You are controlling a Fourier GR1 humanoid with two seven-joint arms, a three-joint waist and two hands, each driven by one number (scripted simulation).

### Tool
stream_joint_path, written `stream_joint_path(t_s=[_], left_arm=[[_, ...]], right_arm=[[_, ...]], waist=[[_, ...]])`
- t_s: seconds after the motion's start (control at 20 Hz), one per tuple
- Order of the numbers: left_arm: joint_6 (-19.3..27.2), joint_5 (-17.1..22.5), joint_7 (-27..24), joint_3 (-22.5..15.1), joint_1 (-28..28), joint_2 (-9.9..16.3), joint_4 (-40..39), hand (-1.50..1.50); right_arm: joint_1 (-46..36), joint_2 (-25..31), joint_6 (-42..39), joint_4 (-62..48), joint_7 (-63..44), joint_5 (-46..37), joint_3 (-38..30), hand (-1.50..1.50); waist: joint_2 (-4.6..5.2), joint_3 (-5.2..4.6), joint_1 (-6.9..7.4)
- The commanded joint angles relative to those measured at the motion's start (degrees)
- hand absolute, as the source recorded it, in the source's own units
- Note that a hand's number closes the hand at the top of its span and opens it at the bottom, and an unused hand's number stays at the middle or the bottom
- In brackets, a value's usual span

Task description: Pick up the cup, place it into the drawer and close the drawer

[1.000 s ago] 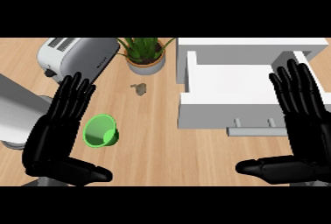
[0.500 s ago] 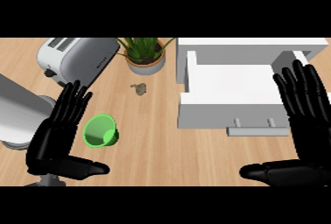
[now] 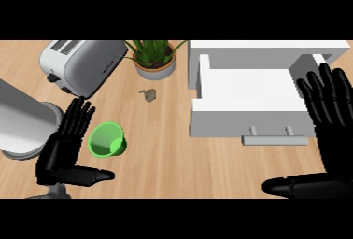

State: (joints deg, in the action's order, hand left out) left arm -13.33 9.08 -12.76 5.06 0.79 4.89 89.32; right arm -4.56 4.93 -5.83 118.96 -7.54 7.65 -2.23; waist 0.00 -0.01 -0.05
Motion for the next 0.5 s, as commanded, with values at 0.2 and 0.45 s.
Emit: stream_joint_path(t_s=[0.2,0.45], left_arm=[[-2.60,-1.43,-4.91,1.66,-0.49,1.86,-8.46,-1.50],[-1.05,-3.71,-9.98,1.72,-4.55,0.20,-18.47,-1.50]], right_arm=[[-4.25,-1.65,2.43,-2.22,-1.77,-3.21,2.72,-1.50],[-0.33,-1.26,-0.25,-3.18,3.45,-1.20,0.55,-1.50]], waist=[[0.00,0.00,0.12],[0.02,0.00,-0.07]])
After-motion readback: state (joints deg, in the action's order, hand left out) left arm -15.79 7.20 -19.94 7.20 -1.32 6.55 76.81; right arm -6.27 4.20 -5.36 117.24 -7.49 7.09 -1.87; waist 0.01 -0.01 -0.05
